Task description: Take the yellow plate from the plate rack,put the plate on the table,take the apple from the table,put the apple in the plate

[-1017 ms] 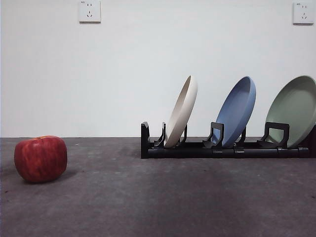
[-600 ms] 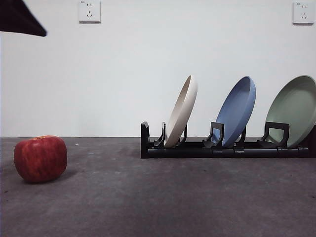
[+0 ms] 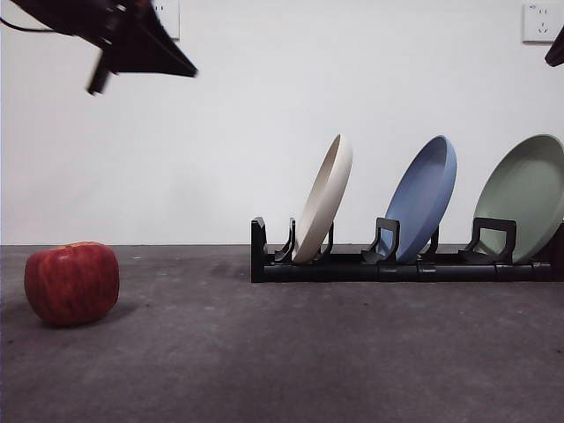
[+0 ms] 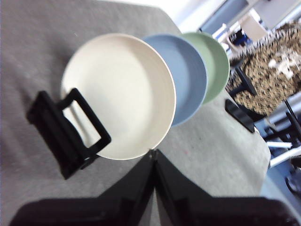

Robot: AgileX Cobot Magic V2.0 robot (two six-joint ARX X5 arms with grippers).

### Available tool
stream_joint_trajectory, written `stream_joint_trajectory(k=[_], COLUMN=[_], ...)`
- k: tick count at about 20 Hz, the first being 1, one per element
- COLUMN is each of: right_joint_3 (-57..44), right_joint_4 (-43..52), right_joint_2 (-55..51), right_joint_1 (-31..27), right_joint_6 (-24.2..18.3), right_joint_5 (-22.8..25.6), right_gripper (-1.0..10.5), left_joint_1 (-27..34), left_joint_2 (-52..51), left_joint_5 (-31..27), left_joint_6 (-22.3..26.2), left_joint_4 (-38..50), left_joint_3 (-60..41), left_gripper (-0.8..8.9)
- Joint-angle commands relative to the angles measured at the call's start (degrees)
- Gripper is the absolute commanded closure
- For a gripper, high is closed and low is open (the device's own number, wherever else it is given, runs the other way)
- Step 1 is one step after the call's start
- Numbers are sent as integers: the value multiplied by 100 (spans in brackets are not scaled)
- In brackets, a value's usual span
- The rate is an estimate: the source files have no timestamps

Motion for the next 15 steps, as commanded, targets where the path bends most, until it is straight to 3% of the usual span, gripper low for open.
stream_joint_trajectory(k=[1,6,15], right_joint_3=[28,28,28], right_joint_4=[13,7,-15], right_joint_2=[4,4,4], right_joint_1=[2,2,7], right_joint_6=[-63,-15,-22], right_joint_5=[-28,-26,-24], right_gripper=[949,949,949], left_joint_1=[-201,-605,-1097], left_joint_2=[411,1005,1185], left_joint_5=[35,-57,-1193], left_joint_6=[175,317,828], left_joint_4=[-170,-417,-387], left_joint_3=[382,973,973], left_gripper=[653,177,175])
